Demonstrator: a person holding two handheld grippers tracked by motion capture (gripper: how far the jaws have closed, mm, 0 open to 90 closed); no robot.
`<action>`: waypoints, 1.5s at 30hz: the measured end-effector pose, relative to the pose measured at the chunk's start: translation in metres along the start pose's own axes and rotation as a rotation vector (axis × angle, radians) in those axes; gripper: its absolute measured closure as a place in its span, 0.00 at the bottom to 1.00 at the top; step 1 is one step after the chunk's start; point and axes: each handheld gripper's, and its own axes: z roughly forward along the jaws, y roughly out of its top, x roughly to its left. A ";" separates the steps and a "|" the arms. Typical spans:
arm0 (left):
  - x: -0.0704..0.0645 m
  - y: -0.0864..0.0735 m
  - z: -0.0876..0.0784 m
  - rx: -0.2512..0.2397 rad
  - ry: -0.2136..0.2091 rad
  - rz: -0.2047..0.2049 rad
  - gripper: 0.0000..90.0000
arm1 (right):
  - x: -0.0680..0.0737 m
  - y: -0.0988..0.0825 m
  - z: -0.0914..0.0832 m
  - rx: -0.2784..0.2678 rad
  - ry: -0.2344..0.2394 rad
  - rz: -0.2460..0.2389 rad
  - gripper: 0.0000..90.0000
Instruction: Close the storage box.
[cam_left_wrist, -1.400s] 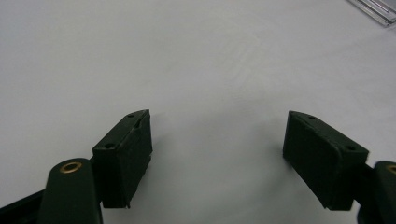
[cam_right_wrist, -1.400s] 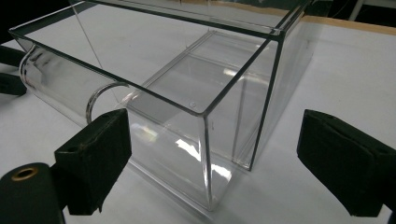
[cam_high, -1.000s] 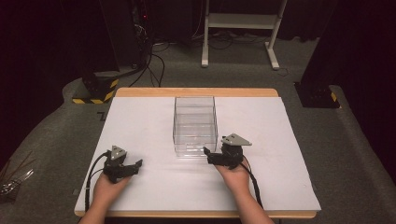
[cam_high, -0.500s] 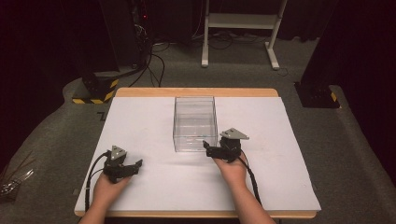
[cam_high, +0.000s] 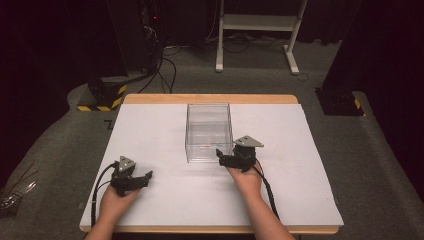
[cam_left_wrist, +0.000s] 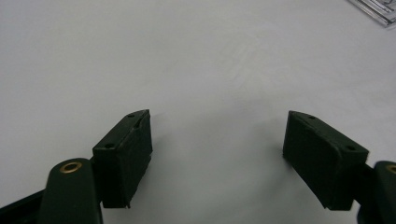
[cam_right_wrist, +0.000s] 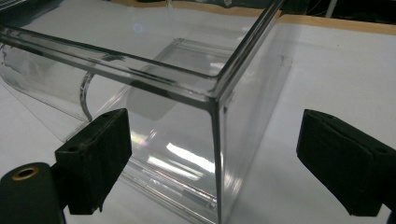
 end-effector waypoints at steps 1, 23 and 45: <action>0.000 0.000 0.000 0.000 0.000 0.000 0.27 | 0.000 0.000 0.000 0.000 -0.001 -0.001 0.11; 0.000 0.000 0.000 0.000 -0.001 0.000 0.27 | -0.007 -0.007 -0.014 0.020 0.008 0.016 0.15; 0.000 0.000 0.000 0.000 -0.001 0.000 0.27 | -0.073 -0.068 -0.090 0.206 -0.133 0.043 0.18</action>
